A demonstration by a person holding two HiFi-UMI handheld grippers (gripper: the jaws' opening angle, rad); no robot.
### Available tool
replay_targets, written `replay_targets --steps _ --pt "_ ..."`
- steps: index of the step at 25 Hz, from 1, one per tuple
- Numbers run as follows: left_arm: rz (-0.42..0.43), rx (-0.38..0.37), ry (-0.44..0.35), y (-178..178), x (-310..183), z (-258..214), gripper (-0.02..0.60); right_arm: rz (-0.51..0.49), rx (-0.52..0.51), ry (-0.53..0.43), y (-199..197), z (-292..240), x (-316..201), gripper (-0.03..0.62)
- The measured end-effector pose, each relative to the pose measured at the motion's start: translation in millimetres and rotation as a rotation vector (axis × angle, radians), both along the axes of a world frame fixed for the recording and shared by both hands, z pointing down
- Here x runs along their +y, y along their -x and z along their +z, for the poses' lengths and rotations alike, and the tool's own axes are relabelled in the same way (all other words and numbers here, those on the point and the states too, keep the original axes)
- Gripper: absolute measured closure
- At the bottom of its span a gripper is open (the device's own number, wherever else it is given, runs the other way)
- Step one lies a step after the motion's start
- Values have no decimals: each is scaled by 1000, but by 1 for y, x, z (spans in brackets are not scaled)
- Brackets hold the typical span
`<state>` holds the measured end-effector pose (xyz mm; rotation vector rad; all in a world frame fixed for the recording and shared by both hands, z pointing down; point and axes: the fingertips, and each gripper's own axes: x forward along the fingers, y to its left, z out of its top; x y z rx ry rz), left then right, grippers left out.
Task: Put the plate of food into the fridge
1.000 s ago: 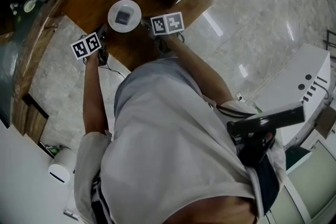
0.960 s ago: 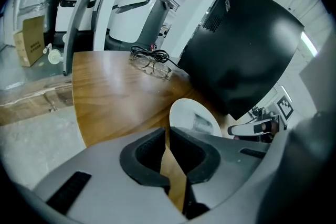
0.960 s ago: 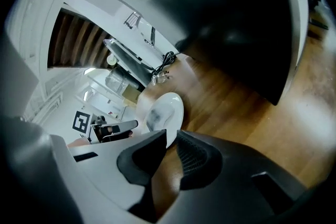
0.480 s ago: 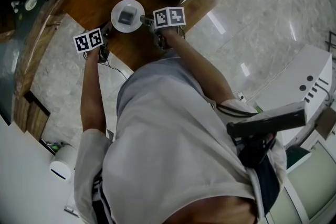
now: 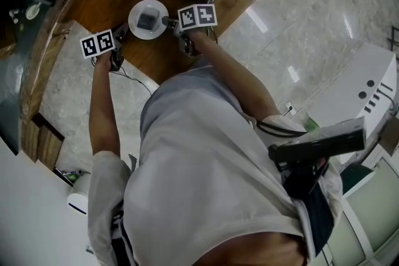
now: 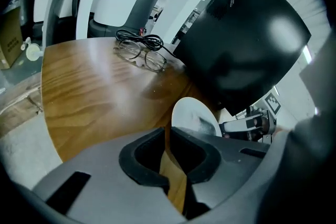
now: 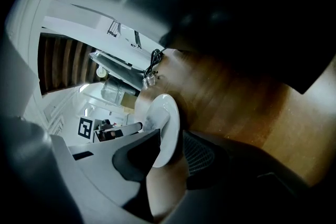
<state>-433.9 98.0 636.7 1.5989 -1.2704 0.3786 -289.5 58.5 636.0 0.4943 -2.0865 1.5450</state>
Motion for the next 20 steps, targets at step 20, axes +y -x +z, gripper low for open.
replay_targets --steps 20 --pt "240 206 109 -26 -28 1 458 15 -6 22 0 4 -3 473"
